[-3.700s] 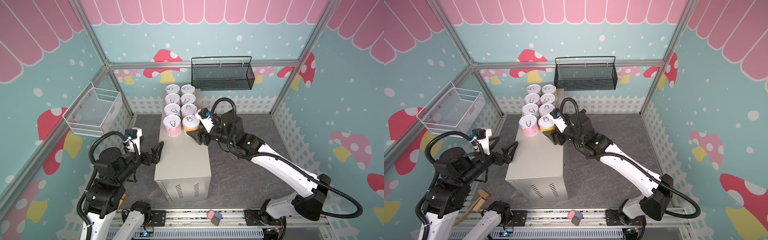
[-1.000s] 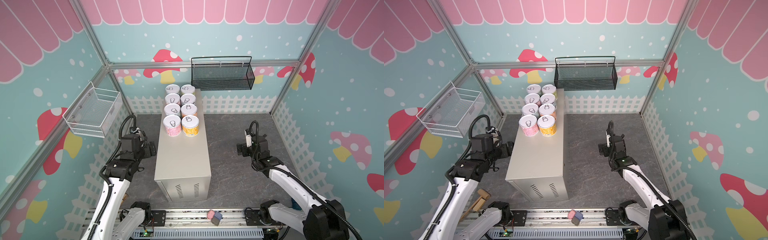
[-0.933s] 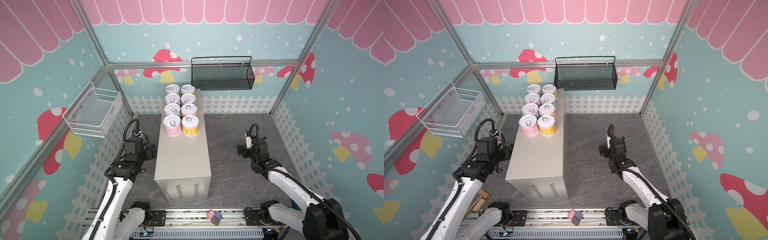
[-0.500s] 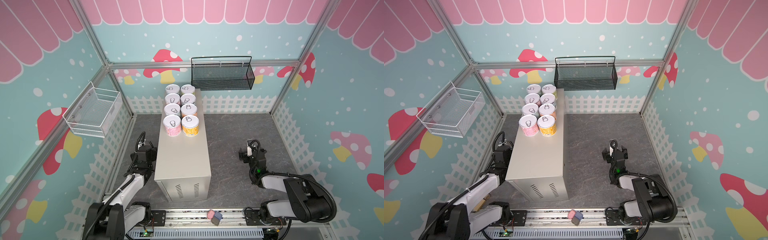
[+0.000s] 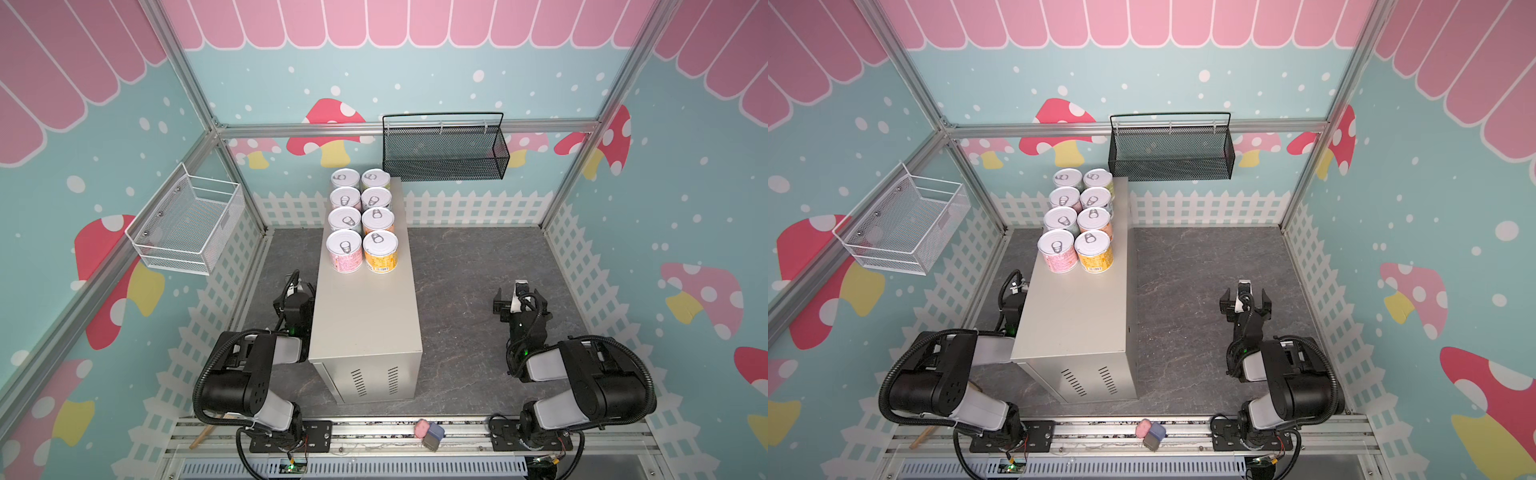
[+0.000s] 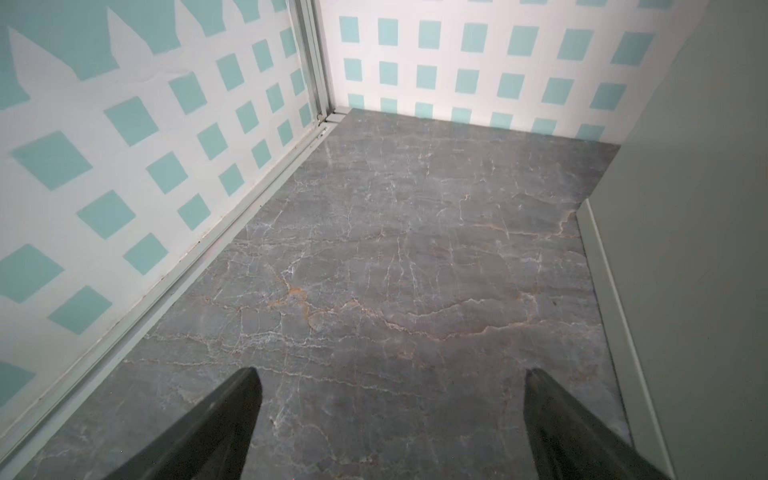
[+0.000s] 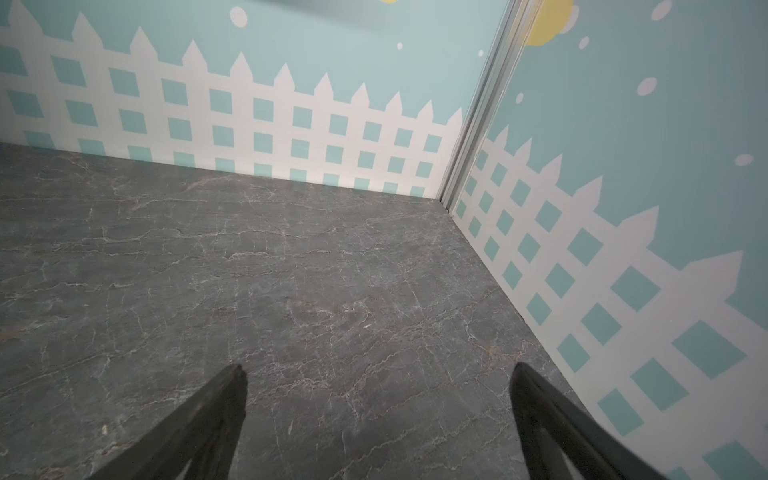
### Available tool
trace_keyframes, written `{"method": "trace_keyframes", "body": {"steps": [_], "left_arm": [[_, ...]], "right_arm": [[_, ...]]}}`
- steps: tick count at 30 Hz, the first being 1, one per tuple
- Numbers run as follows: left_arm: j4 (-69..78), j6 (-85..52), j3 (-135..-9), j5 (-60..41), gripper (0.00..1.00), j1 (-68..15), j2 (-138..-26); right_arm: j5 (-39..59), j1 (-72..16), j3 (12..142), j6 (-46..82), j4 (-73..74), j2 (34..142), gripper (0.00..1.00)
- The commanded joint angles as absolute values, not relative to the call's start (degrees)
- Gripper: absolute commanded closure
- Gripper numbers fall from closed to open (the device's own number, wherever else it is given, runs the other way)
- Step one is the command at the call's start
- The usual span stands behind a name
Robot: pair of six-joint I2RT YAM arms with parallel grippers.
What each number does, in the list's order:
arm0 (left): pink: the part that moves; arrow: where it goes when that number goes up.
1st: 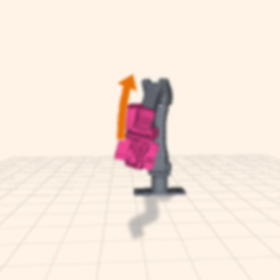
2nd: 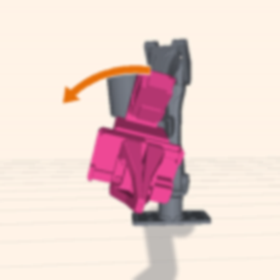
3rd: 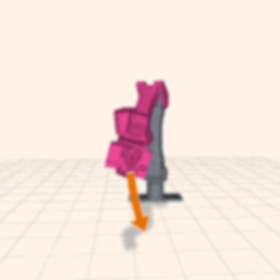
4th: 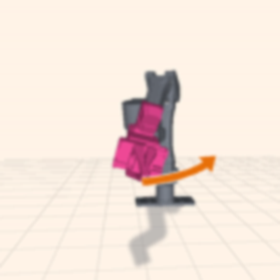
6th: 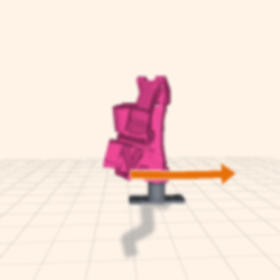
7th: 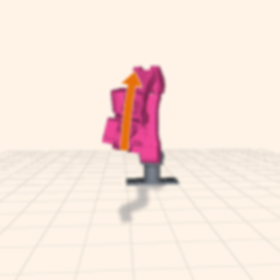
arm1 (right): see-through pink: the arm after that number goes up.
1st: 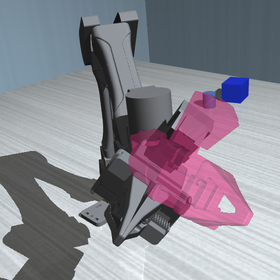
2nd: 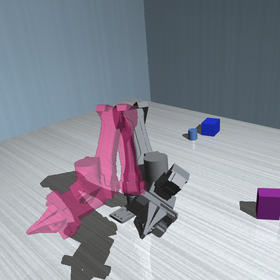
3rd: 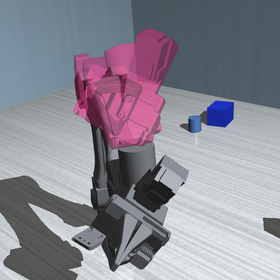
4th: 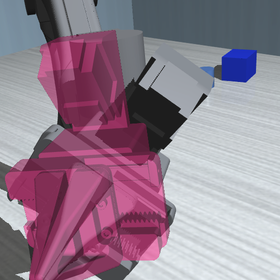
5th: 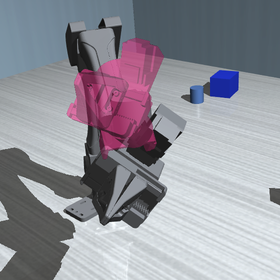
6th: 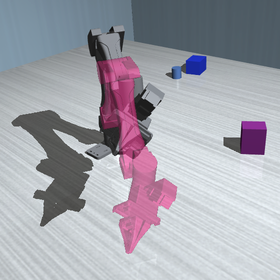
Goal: Place and organize the canned foods onto the counter
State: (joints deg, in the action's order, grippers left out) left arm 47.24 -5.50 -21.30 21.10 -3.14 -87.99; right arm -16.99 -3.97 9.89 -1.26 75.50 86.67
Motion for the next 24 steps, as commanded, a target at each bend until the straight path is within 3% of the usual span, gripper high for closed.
{"method": "trace_keyframes", "body": {"steps": [1,6,10,14,19,24], "left_arm": [[51.8,-5.0,-21.4,20.4,0.01,-3.3,-87.6],[56.6,-3.1,-19.6,20.8,0.01,-4.7,-88.3],[63.2,-0.1,-16.4,12.3,0.01,-4.8,-88.3],[67.0,2.6,-14.6,11.5,0.01,-6.5,-88.6],[55.7,-0.5,-20.5,19.3,0.01,-6.0,-88.7],[55.3,-1.0,-20.6,20.4,0.01,-5.8,-88.5]], "right_arm": [[-14.7,-2.8,10.7,0.5,77.5,87.6,0.01],[-15.9,-2.8,10.0,0.3,79.6,88.1,0.01],[-15.8,-2.8,10.2,0.5,79.4,88.0,0.01],[-15.8,-2.8,10.1,0.4,79.4,88.0,0.01],[-15.8,-2.8,10.2,0.4,79.4,88.0,0.01],[-15.7,-2.7,10.2,0.4,79.4,88.0,0.01]]}}
